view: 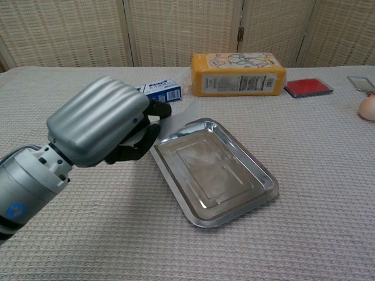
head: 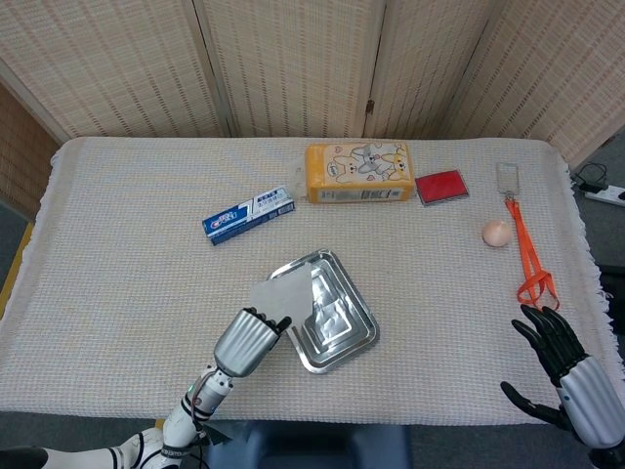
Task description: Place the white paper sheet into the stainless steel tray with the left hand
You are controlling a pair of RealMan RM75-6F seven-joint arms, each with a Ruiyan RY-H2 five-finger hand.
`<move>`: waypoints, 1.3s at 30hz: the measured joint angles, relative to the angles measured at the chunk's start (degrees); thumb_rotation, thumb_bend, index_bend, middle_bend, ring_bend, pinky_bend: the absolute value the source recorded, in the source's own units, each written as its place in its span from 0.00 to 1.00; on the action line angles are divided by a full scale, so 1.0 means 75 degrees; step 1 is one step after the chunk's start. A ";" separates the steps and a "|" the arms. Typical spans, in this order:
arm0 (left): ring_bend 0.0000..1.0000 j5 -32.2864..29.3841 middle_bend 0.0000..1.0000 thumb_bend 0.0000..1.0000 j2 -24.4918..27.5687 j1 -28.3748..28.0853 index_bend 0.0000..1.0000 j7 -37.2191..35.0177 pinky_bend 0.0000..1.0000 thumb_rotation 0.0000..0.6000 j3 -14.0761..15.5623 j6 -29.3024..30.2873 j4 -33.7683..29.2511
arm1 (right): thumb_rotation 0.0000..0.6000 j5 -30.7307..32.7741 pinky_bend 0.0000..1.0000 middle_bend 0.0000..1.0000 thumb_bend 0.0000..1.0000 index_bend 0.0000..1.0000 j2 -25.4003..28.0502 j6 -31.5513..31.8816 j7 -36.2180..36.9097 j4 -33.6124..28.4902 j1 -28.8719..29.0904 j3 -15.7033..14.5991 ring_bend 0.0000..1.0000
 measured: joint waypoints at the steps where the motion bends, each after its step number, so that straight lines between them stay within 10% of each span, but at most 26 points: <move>1: 1.00 -0.0013 1.00 0.69 -0.0109 -0.0073 0.61 -0.0001 1.00 1.00 -0.0021 -0.0087 0.0088 | 1.00 0.0010 0.00 0.00 0.32 0.00 0.0010 -0.0001 0.0026 -0.0002 0.0003 0.0001 0.00; 12: 1.00 -0.0226 1.00 0.67 -0.1020 -0.0530 0.51 -0.0019 1.00 1.00 -0.0117 -0.0623 0.1093 | 1.00 0.0167 0.00 0.00 0.32 0.00 0.0166 0.0174 0.0506 0.0048 -0.0010 0.0061 0.00; 21: 1.00 -0.0606 1.00 0.23 -0.1237 -0.0551 0.13 0.0129 1.00 1.00 -0.0120 -0.0828 0.1266 | 1.00 0.0165 0.00 0.00 0.32 0.00 0.0188 0.0226 0.0607 0.0065 -0.0021 0.0075 0.00; 39: 1.00 -0.0567 1.00 0.33 -0.0777 -0.0457 0.20 0.0252 1.00 1.00 0.0218 -0.0758 0.0187 | 1.00 0.0072 0.00 0.00 0.32 0.00 0.0150 0.0178 0.0510 0.0031 0.0004 0.0075 0.00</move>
